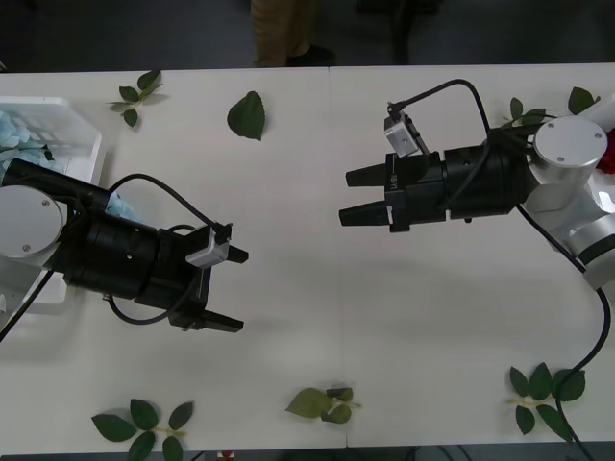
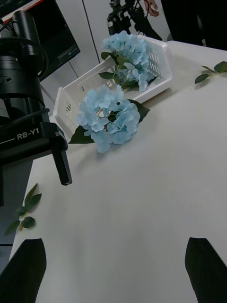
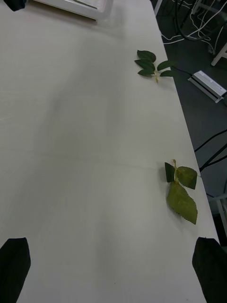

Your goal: Place the red flowers into the right box and the blue flowers into the left box. If a person shows an open palm, hand one flower to the person first, then continue sorting.

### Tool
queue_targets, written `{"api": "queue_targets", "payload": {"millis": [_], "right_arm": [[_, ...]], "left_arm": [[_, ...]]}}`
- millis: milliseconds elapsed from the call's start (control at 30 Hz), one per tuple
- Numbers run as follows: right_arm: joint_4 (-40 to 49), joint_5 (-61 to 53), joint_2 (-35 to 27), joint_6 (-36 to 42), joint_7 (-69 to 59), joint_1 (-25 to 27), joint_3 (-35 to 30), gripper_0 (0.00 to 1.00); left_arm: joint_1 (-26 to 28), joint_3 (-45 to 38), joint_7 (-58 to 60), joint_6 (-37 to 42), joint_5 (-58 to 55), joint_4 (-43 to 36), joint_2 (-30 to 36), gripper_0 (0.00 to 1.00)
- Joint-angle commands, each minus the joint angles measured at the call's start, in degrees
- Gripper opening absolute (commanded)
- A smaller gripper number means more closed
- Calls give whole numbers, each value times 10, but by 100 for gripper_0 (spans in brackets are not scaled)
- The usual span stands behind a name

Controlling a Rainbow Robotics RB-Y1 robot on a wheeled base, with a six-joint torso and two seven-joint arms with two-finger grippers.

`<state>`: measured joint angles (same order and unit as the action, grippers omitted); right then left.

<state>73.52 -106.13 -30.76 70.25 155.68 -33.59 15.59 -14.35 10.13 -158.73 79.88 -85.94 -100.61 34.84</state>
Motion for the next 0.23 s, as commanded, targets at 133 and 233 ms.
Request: {"api": "queue_targets", "payload": {"millis": [133, 233], "right_arm": [[17, 4, 11, -12, -7, -24, 9, 85], [17, 4, 11, -12, -7, -24, 9, 86]], "left_arm": [[7, -8, 37, -5, 2, -11, -9, 100], [7, -8, 37, -5, 2, -11, -9, 100]]}}
